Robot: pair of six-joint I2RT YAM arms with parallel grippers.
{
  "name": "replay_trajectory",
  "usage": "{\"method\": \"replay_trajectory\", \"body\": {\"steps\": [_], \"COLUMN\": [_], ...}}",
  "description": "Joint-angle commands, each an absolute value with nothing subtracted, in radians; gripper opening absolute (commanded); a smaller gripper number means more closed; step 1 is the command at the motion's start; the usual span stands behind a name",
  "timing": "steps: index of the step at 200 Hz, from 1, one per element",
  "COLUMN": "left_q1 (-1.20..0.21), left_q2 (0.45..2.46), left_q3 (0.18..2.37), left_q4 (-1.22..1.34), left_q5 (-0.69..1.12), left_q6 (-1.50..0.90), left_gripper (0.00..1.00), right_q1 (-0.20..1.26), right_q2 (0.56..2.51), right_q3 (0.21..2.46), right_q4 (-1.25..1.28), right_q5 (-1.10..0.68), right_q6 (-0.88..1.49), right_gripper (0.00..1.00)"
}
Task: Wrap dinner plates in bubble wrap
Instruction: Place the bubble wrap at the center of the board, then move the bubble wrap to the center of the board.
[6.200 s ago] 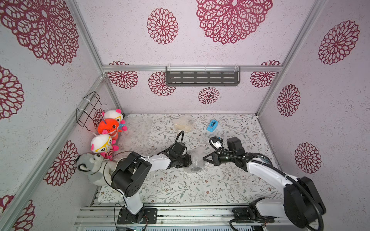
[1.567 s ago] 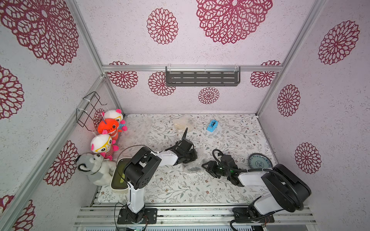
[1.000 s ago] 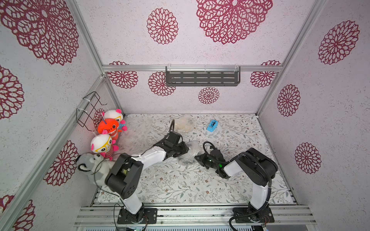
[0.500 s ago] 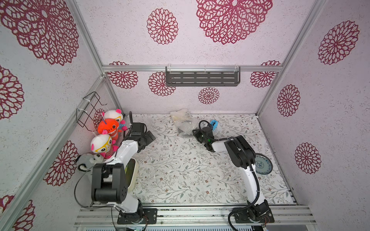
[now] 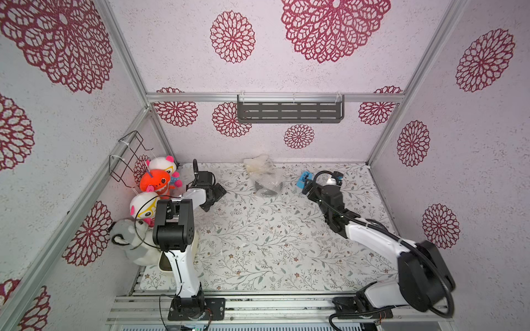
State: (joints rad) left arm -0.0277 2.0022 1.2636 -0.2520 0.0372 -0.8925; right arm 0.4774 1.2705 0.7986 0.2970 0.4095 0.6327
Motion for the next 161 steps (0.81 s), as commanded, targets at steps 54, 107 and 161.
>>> {"method": "replay_trajectory", "body": {"steps": [54,107,161], "left_q1": [-0.594,-0.616,-0.481], "left_q2": [2.052,1.726,1.584], "left_q3": [1.221,1.355,1.123], "left_q4": [0.040,-0.362,-0.444], "left_q5": [0.149,-0.270,-0.170], "left_q6": [-1.365,-1.102,-1.063], "left_gripper": [0.98,0.98,0.98], "right_q1": [0.282,0.548,0.615], "right_q2": [0.881,1.141,1.362], "right_q3": [0.481,0.498,0.553], "right_q4": [0.143,0.191,0.115], "right_q5": [-0.002,-0.016,-0.204], "right_q6": [0.388,0.455,0.768], "right_gripper": [0.99,0.99,0.99]}}
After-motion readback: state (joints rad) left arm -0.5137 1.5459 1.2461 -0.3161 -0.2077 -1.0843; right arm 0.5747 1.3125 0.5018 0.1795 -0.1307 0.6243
